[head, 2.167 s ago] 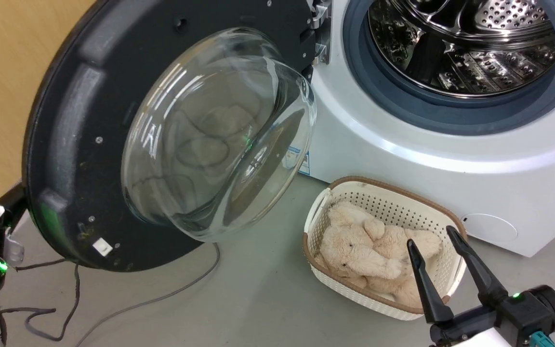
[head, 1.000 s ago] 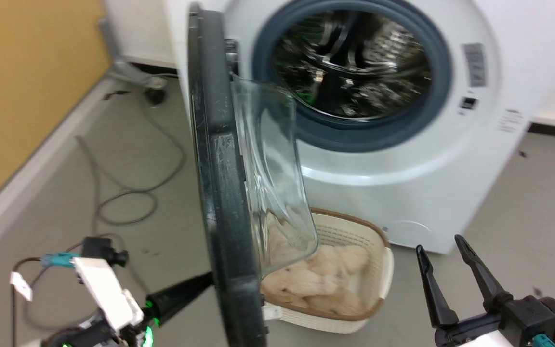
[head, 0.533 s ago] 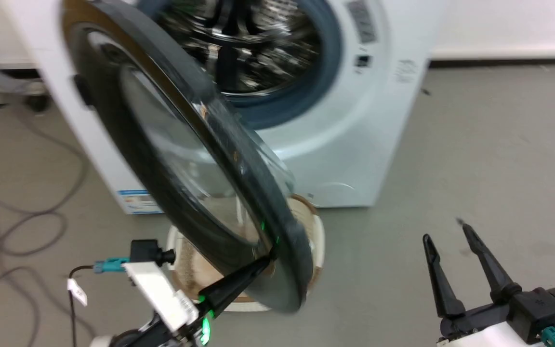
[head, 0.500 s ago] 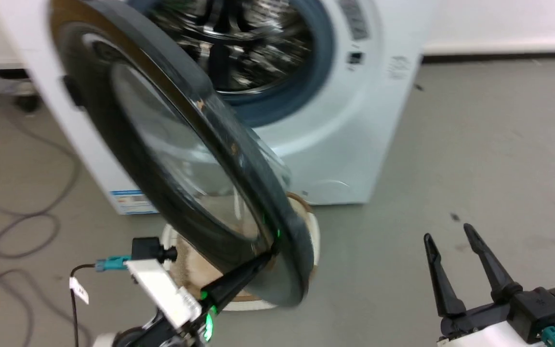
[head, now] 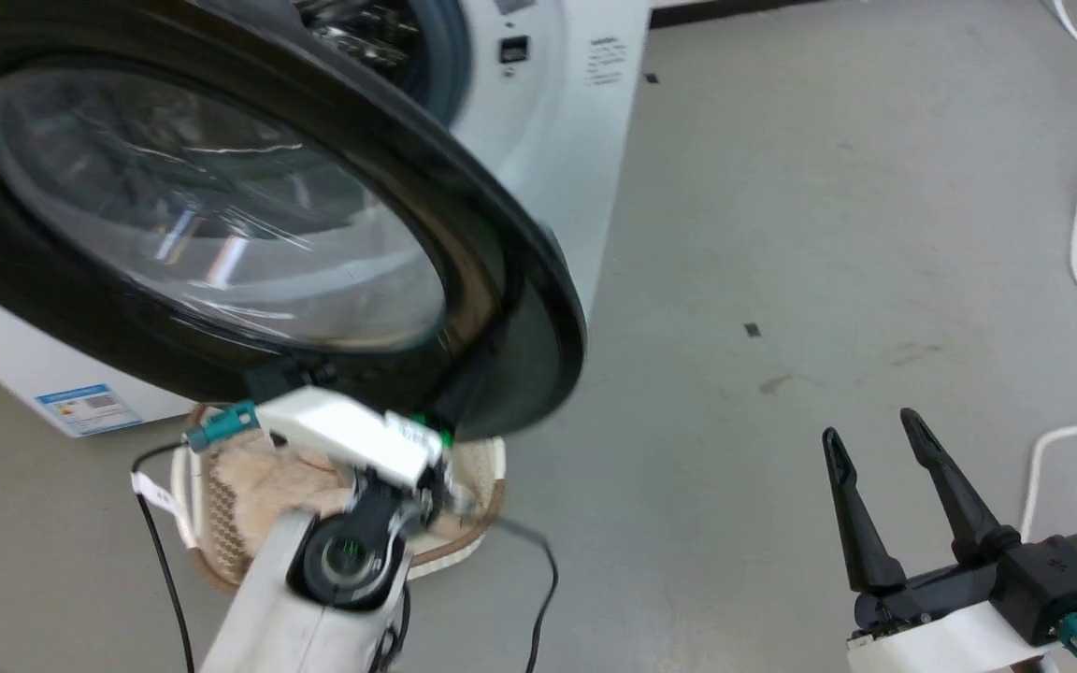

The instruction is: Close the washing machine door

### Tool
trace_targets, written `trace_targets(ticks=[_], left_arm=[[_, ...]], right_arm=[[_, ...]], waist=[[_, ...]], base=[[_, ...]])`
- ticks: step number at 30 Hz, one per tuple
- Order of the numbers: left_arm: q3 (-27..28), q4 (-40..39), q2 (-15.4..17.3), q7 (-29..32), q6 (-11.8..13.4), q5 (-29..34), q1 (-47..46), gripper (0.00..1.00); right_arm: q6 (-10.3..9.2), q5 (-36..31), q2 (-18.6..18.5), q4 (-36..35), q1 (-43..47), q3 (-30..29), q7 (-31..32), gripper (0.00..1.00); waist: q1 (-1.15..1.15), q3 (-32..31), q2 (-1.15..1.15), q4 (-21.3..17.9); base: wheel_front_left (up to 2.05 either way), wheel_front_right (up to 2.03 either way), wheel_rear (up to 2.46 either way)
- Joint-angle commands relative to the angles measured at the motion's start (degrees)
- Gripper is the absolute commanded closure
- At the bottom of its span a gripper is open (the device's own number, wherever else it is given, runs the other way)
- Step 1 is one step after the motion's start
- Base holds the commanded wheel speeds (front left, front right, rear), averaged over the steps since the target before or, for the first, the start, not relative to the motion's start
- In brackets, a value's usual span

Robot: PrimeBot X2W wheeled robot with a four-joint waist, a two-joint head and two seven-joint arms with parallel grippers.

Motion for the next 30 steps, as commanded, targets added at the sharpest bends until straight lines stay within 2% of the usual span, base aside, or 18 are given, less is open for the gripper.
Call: trace_targets(ticks=[1, 5, 9, 15, 18, 20, 24, 29, 30], left_arm=[[-0.2, 0.3, 0.1, -1.3, -0.4, -0.1, -1.5, 1.0], [-1.6, 3.3, 0.1, -8.3, -0.4, -0.8, -5.8, 1.0], [-2.8, 5.5, 0.1, -12.3, -0.4, -1.6, -8.7, 1.0], [-5.8, 5.6, 0.2, -12.0, -0.4, -1.6, -8.2, 1.0], [-8.7, 3.5, 1.2, -8.7, -0.4, -1.6, -5.0, 1.0], [-11.5, 1.1, 3.4, -6.0, -0.4, -0.6, -2.0, 1.0], [-18.6, -2.2, 11.2, -5.9, -0.4, 8.7, 3.4, 1.0], [-22.5, -4.0, 18.7, -14.3, -0.4, 19.6, 7.7, 1.0], [-22.2, -3.3, 20.6, -19.4, 0.0, 24.2, 8.9, 1.0]], right_arm=[[0.05, 0.1, 0.1, -0.1, -0.7, 0.0, -0.3, 0.0], [0.05, 0.4, 0.1, -0.1, -1.1, 0.0, -0.3, 0.0], [0.05, 0.5, 0.1, -0.1, -1.3, -0.1, -0.3, 0.0], [0.05, 0.5, 0.2, 0.2, -0.9, -0.5, -0.3, 0.0], [0.05, 0.4, 0.2, 0.3, -0.5, -0.6, -0.3, 0.0], [0.05, 0.3, 0.2, 0.4, -0.1, -0.8, -0.3, 0.0], [0.05, -0.1, 0.2, 0.4, 1.0, -1.0, -0.3, 0.0], [0.05, -0.6, 0.2, 0.3, 2.3, -1.3, -0.3, 0.0], [0.05, -0.6, 0.2, 0.4, 2.9, -1.6, -0.3, 0.0]], waist=[[0.0, 0.8, 0.0, -1.0], [0.0, 1.5, 0.0, -1.8], [0.0, 2.0, 0.0, -1.8], [0.0, 0.8, 0.0, 0.4], [0.0, -0.6, 0.0, 1.9], [0.0, -1.8, 0.0, 3.2], [0.0, -4.1, 0.0, 6.0], [0.0, -6.3, 0.0, 9.6], [0.0, -7.3, 0.0, 11.1]], base=[[0.0, 0.0, 0.0], [0.0, 0.0, 0.0], [0.0, 0.0, 0.0], [0.0, 0.0, 0.0], [0.0, 0.0, 0.0], [0.0, 0.0, 0.0], [0.0, 0.0, 0.0], [0.0, 0.0, 0.0], [0.0, 0.0, 0.0]])
